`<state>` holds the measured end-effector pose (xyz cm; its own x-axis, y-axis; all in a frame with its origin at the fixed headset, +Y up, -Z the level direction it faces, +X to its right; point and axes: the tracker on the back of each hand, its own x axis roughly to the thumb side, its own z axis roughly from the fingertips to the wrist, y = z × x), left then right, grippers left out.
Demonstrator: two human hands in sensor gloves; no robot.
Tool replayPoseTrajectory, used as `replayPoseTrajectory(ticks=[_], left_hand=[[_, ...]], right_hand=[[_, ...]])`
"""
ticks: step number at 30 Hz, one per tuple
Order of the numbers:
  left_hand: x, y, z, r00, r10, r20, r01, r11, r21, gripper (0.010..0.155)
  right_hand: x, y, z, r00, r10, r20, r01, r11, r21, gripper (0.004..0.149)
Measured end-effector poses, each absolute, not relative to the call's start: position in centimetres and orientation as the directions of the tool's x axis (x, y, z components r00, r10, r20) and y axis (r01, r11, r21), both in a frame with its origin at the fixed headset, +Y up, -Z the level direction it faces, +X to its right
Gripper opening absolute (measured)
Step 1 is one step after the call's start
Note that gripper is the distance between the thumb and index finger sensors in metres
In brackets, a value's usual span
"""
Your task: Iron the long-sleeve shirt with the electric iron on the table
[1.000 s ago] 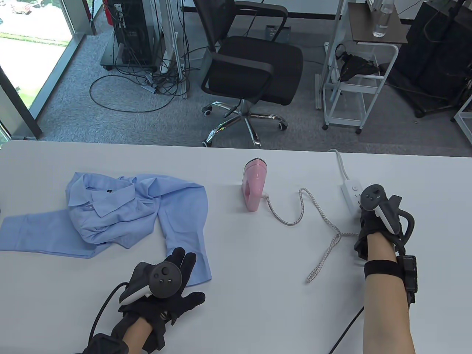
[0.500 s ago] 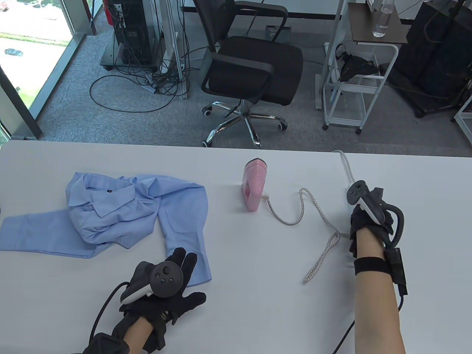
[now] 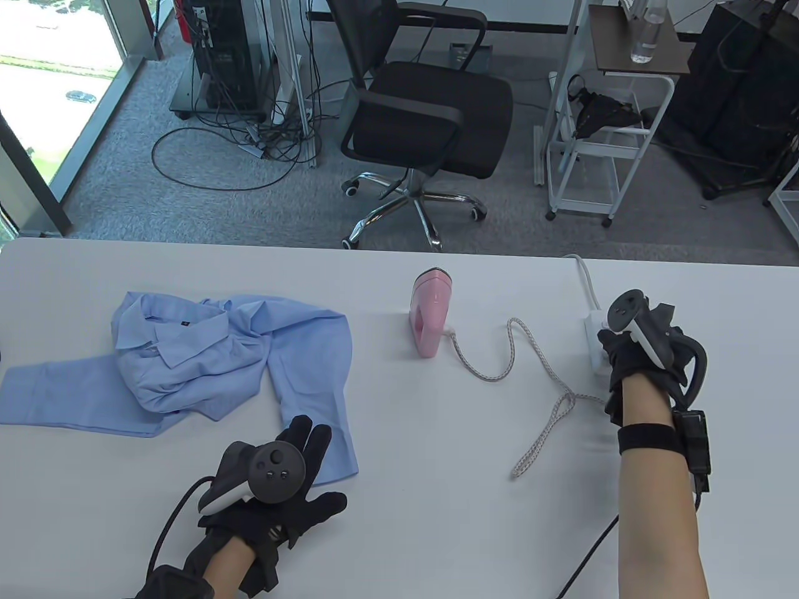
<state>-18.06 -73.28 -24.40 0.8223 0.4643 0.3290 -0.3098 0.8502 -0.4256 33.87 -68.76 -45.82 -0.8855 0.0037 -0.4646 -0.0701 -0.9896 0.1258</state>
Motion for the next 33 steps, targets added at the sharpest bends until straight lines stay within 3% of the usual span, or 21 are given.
replayPoseTrajectory(ticks=[3,10,13,23,27,30,33], left_hand=[[-18.1,-73.4,-24.4,0.827,0.461,0.323,-0.306,0.850,-0.429,0.105],[-18.5,-73.5,-24.7,0.832,0.463,0.307,-0.312,0.847,-0.430,0.105],[-18.4,-73.7,-24.7,0.833,0.460,0.307,-0.304,0.845,-0.441,0.105],[-18.3,-73.8,-24.6,0.836,0.458,0.304,-0.299,0.843,-0.448,0.105],[-18.7,-73.3,-24.6,0.838,0.458,0.296,-0.315,0.850,-0.423,0.105],[-19.4,-72.7,-24.5,0.850,0.446,0.282,-0.329,0.866,-0.377,0.104],[-20.6,-71.8,-24.8,0.872,0.428,0.238,-0.351,0.884,-0.308,0.102]], right_hand=[[33.8,-69.8,-46.6,-0.886,0.036,-0.463,-0.119,-0.981,0.151,0.078],[33.2,-73.6,-47.6,-0.905,-0.070,-0.420,-0.073,-0.947,0.314,0.072],[33.3,-73.6,-47.6,-0.905,0.014,-0.425,-0.141,-0.953,0.269,0.070],[32.7,-73.7,-47.7,-0.895,0.011,-0.446,-0.153,-0.947,0.283,0.072],[32.5,-73.9,-47.1,-0.907,-0.022,-0.421,-0.104,-0.956,0.275,0.079],[32.7,-72.8,-46.7,-0.901,0.046,-0.431,-0.191,-0.935,0.298,0.086],[31.1,-69.8,-45.9,-0.928,0.134,-0.347,-0.177,-0.979,0.096,0.086]])
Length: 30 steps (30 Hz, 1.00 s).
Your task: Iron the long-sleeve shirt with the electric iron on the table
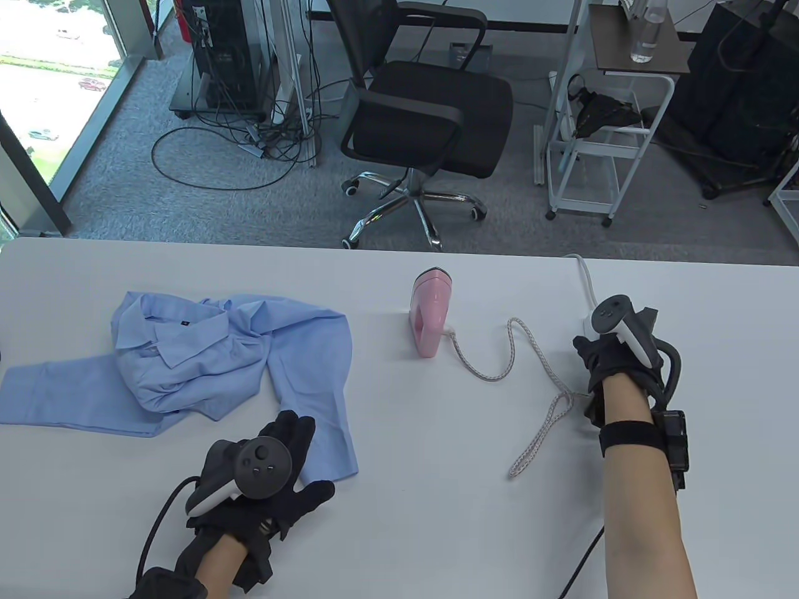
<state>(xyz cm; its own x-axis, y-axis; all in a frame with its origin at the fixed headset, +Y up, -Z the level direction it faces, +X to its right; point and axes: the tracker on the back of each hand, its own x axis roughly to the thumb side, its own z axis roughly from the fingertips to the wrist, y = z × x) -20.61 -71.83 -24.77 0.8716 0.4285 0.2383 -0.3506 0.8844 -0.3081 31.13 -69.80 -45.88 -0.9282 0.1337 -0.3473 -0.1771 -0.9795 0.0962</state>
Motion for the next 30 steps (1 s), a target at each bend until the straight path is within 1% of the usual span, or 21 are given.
replayPoseTrajectory(ticks=[3,4,5,6,7,8,9,11,12,13,15,17,19,20,22,24,25,26,27,29,30], left_hand=[[-23.0,-68.9,-25.2,0.898,0.401,0.182,-0.368,0.910,-0.188,0.097],[-24.4,-67.4,-25.5,0.901,0.407,0.154,-0.397,0.913,-0.091,0.095],[-25.6,-66.2,-25.8,0.897,0.423,0.128,-0.424,0.905,-0.016,0.094],[-26.8,-65.1,-26.3,0.894,0.437,0.102,-0.443,0.896,0.038,0.093],[-28.4,-63.9,-27.1,0.897,0.438,0.058,-0.442,0.893,0.083,0.092],[-29.9,-63.2,-28.0,0.907,0.421,0.009,-0.419,0.900,0.116,0.091],[-30.9,-63.0,-28.8,0.911,0.412,-0.026,-0.405,0.905,0.129,0.091],[-33.2,-63.3,-30.9,0.906,0.403,-0.127,-0.390,0.914,0.114,0.091],[-34.2,-64.0,-32.1,0.898,0.399,-0.185,-0.391,0.917,0.078,0.093],[-35.0,-65.1,-33.2,0.893,0.385,-0.233,-0.389,0.921,0.034,0.096],[-35.7,-67.5,-34.9,0.887,0.353,-0.298,-0.394,0.915,-0.089,0.107],[-36.0,-69.9,-36.2,0.895,0.287,-0.342,-0.368,0.908,-0.201,0.112],[-36.1,-72.1,-37.2,0.913,0.190,-0.361,-0.287,0.929,-0.236,0.109],[-36.0,-72.7,-37.5,0.920,0.153,-0.360,-0.251,0.937,-0.244,0.103],[-35.8,-73.3,-37.8,0.935,0.099,-0.341,-0.175,0.964,-0.199,0.084],[-35.5,-72.7,-37.8,0.943,0.120,-0.310,-0.142,0.989,-0.049,0.064],[-35.5,-72.2,-37.7,0.943,0.135,-0.304,-0.140,0.990,0.005,0.054],[-35.5,-71.2,-37.4,0.944,0.158,-0.289,-0.141,0.987,0.077,0.049],[-35.6,-70.3,-37.1,0.946,0.174,-0.274,-0.146,0.982,0.120,0.046],[-36.2,-68.1,-36.2,0.939,0.227,-0.259,-0.173,0.961,0.218,0.046],[-36.7,-66.7,-35.6,0.927,0.278,-0.252,-0.204,0.937,0.283,0.045]], right_hand=[[27.5,-65.2,-43.5,-0.976,0.152,-0.158,-0.135,-0.984,-0.114,0.084],[25.8,-63.5,-42.1,-0.982,0.176,-0.070,-0.158,-0.965,-0.208,0.082],[24.2,-62.2,-40.9,-0.980,0.200,0.012,-0.196,-0.945,-0.262,0.081],[22.5,-61.1,-39.7,-0.971,0.220,0.094,-0.238,-0.927,-0.291,0.079],[20.5,-60.2,-38.4,-0.951,0.253,0.179,-0.295,-0.915,-0.274,0.076],[18.3,-60.0,-37.2,-0.918,0.307,0.252,-0.362,-0.908,-0.212,0.074],[16.8,-60.1,-36.5,-0.891,0.347,0.292,-0.402,-0.902,-0.156,0.073],[12.8,-61.7,-35.2,-0.832,0.429,0.351,-0.447,-0.894,0.033,0.073],[10.4,-63.3,-34.5,-0.813,0.450,0.368,-0.429,-0.892,0.144,0.072],[8.2,-65.1,-33.9,-0.803,0.458,0.382,-0.402,-0.889,0.221,0.071],[4.8,-68.2,-32.9,-0.807,0.430,0.404,-0.336,-0.898,0.285,0.070],[2.2,-70.8,-32.1,-0.827,0.359,0.432,-0.249,-0.924,0.292,0.070],[-0.4,-73.2,-31.4,-0.863,0.219,0.455,-0.106,-0.960,0.261,0.073],[-1.1,-73.9,-31.2,-0.873,0.168,0.458,-0.055,-0.967,0.251,0.074],[-2.6,-75.4,-30.7,-0.890,0.041,0.455,0.061,-0.976,0.208,0.071],[-3.5,-75.8,-30.4,-0.873,-0.103,0.477,0.151,-0.986,0.064,0.055],[-3.6,-75.7,-30.3,-0.868,-0.117,0.483,0.171,-0.983,0.068,0.047],[-3.4,-75.6,-30.3,-0.877,-0.091,0.471,0.145,-0.986,0.079,0.040],[-3.0,-75.4,-30.5,-0.885,-0.063,0.462,0.128,-0.986,0.111,0.038],[-1.4,-74.8,-31.1,-0.904,0.002,0.427,0.088,-0.977,0.193,0.038],[-0.1,-74.1,-31.4,-0.915,0.029,0.402,0.059,-0.977,0.205,0.039]])
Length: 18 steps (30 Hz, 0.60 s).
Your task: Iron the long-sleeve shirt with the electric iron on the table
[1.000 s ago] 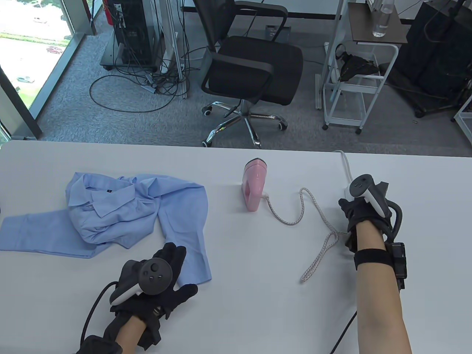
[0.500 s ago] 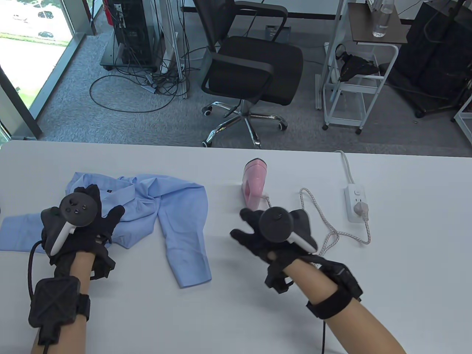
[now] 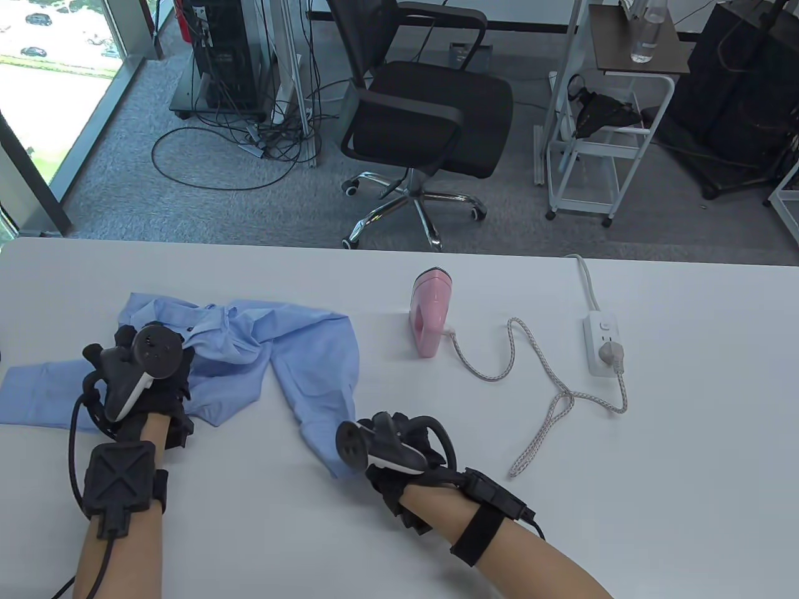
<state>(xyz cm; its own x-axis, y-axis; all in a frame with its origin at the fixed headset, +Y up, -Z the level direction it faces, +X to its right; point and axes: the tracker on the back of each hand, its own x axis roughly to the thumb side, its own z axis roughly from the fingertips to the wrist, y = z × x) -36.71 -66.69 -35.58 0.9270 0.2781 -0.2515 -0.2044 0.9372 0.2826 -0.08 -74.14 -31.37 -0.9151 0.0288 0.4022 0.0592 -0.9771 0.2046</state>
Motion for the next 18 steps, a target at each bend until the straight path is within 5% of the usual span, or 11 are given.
replayPoseTrajectory(ticks=[9,18], left_hand=[[-39.3,-51.3,-26.0,0.861,0.501,-0.086,-0.302,0.641,0.705,0.045],[-35.9,-38.3,-17.3,0.889,0.438,-0.132,-0.133,0.523,0.842,0.046]], right_hand=[[15.4,-61.3,-30.0,-0.963,0.165,0.213,-0.183,-0.981,-0.069,0.041],[23.9,-52.4,-24.0,-0.905,0.376,0.198,-0.419,-0.869,-0.263,0.040]])
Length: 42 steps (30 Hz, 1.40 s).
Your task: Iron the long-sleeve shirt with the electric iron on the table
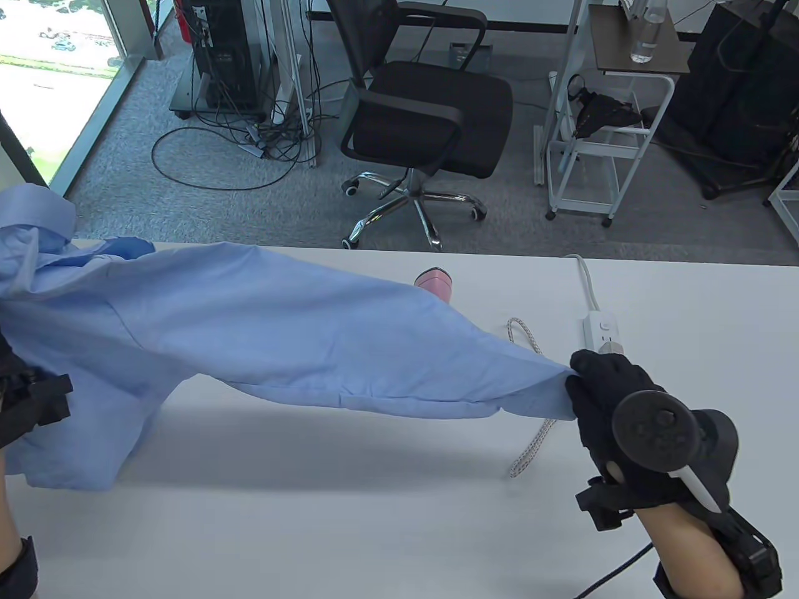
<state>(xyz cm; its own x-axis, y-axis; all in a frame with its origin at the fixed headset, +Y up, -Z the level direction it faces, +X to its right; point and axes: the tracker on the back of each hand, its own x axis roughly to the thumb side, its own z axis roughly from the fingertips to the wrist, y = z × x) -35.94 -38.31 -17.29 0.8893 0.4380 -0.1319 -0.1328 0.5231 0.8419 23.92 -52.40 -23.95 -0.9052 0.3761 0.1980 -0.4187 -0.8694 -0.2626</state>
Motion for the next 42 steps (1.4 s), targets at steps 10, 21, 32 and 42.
replayPoseTrajectory(ticks=[10,21,32,42], left_hand=[[-35.1,-57.9,-31.6,0.873,-0.047,-0.485,0.041,0.999,-0.021,0.060],[-29.3,-63.7,-30.4,0.991,0.124,0.048,-0.116,0.982,-0.149,0.065],[-31.1,-75.7,-29.8,0.936,-0.219,-0.274,-0.060,0.670,-0.740,0.089],[-26.9,-74.3,-30.1,0.996,-0.086,-0.007,0.071,0.868,-0.492,0.080]], right_hand=[[22.3,-68.0,-29.2,-0.994,0.009,0.105,0.008,-0.988,0.156,0.044],[20.1,-67.2,-29.5,-0.976,0.092,0.197,-0.075,-0.993,0.092,0.047],[15.2,-74.4,-28.0,-0.933,-0.041,0.356,0.238,-0.813,0.531,0.071],[15.4,-71.9,-28.5,-0.963,-0.069,0.261,0.126,-0.970,0.208,0.056]])
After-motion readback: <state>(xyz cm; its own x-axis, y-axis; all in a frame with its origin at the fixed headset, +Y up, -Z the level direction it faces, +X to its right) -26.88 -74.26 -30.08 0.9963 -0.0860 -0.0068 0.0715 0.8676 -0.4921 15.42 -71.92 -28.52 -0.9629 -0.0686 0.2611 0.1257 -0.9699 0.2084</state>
